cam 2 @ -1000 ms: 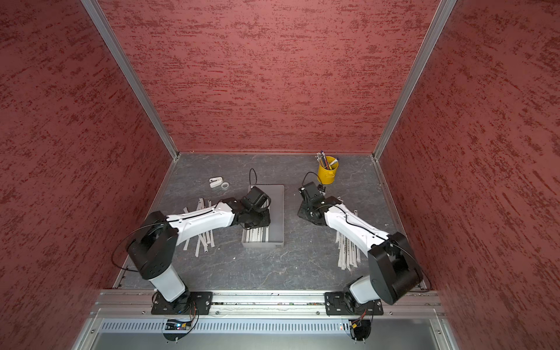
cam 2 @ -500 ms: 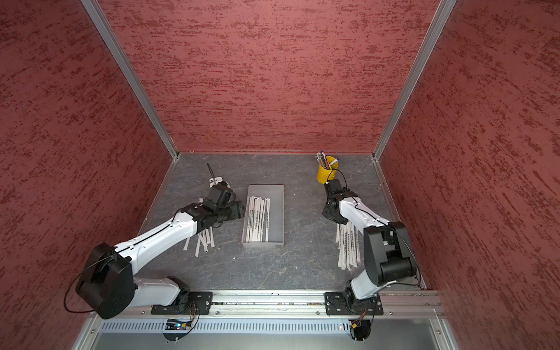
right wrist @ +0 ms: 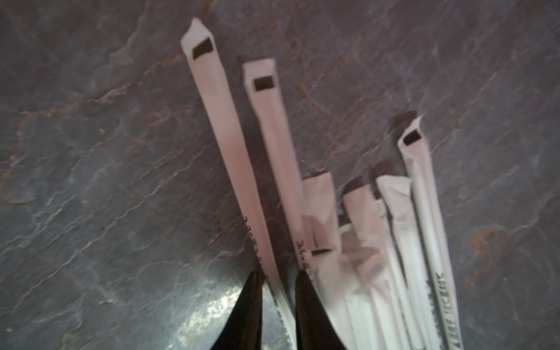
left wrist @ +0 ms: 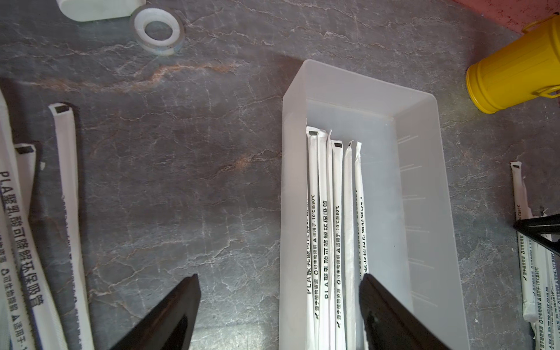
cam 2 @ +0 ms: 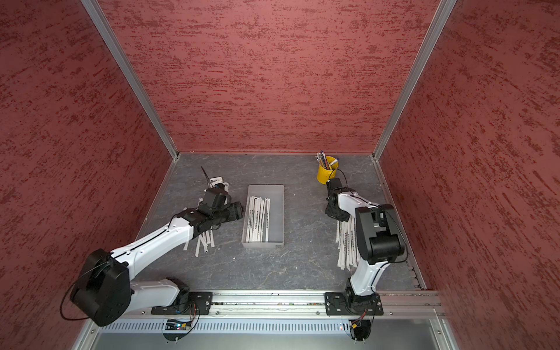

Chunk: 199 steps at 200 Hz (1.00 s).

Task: Put the straws into the storage box
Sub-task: Pick up the straw from the center of the board, then place the straw in the storage box.

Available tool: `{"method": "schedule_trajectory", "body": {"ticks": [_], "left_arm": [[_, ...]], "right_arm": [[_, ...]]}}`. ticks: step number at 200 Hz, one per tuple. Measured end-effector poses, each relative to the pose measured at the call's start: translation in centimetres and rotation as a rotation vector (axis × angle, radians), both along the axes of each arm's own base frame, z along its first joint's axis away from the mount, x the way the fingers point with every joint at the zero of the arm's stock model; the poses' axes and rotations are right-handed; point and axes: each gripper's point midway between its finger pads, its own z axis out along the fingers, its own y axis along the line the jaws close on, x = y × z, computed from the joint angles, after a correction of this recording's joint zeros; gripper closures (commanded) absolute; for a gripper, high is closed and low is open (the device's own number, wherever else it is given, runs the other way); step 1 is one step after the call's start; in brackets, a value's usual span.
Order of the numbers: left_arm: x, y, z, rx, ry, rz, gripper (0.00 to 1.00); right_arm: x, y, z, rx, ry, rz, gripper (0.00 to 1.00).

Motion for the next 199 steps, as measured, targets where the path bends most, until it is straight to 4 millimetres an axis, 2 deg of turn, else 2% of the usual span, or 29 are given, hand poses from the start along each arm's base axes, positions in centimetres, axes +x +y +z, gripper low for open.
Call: {"method": "schedule_trajectory", "body": {"ticks": [46,66,79,106,121,133,156,180,199], "left_arm": [[0.0,-0.1,-0.2,-0.001,0.004,-0.002,0.15],[0.0,0.1,-0.3,0.007,0.004,0.004,0.16],[-0.1,0.4,-0.5,0.014,0.009,0.012,0.16],[-0.3,1.3,-1.1,0.022,0.031,0.038,0.16],[-0.5,1.7,-1.3,0.017,0.049,0.056,0.16],[-0.6,2.0,-1.3,0.006,0.057,0.070,0.16],[-0.7,1.9,-0.7,-0.033,0.056,0.081,0.16],[-0.9,1.4,-0.6,-0.068,0.068,0.082,0.16],[-1.0,1.1,-0.6,-0.089,0.075,0.085,0.16]], "right_arm": [[0.9,0.5,-0.1,0.025,-0.021,0.012,0.92],[1.0,1.6,0.0,0.057,-0.034,0.045,0.94],[0.6,3.0,0.1,0.097,-0.040,0.083,0.95],[-1.3,7.9,0.4,0.206,-0.029,0.205,0.97],[-2.5,10.6,1.4,0.280,-0.037,0.264,0.97],[-3.4,13.2,3.0,0.339,-0.061,0.309,0.97],[-4.2,18.4,7.4,0.443,-0.151,0.391,0.98],[-4.1,24.4,11.5,0.540,-0.235,0.468,0.98],[-3.5,28.4,13.4,0.593,-0.282,0.502,0.97]]}}
